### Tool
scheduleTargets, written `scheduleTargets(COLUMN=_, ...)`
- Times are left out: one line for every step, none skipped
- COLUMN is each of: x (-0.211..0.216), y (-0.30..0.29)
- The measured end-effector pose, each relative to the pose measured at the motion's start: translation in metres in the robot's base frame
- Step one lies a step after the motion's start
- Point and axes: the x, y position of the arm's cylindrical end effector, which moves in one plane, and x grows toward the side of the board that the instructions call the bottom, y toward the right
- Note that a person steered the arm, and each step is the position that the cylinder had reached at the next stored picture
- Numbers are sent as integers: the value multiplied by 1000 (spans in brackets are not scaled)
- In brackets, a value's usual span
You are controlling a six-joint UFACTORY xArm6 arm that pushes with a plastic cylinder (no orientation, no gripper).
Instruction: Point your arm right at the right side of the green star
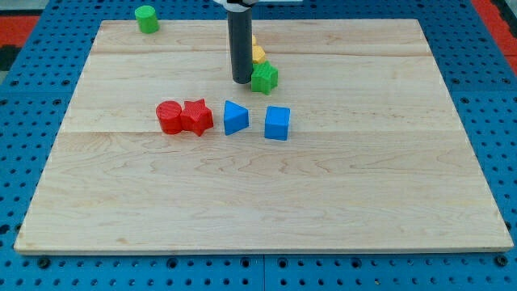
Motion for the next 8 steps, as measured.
scheduleTargets(x=5, y=-2)
scheduleTargets(x=31, y=-12)
scheduleTargets(x=37, y=53)
scheduleTargets(x=39, y=108)
scheduleTargets(x=22, y=133)
scheduleTargets(x=-3, y=127)
scheduleTargets(x=-2, y=117)
scheduleTargets(x=-2, y=107)
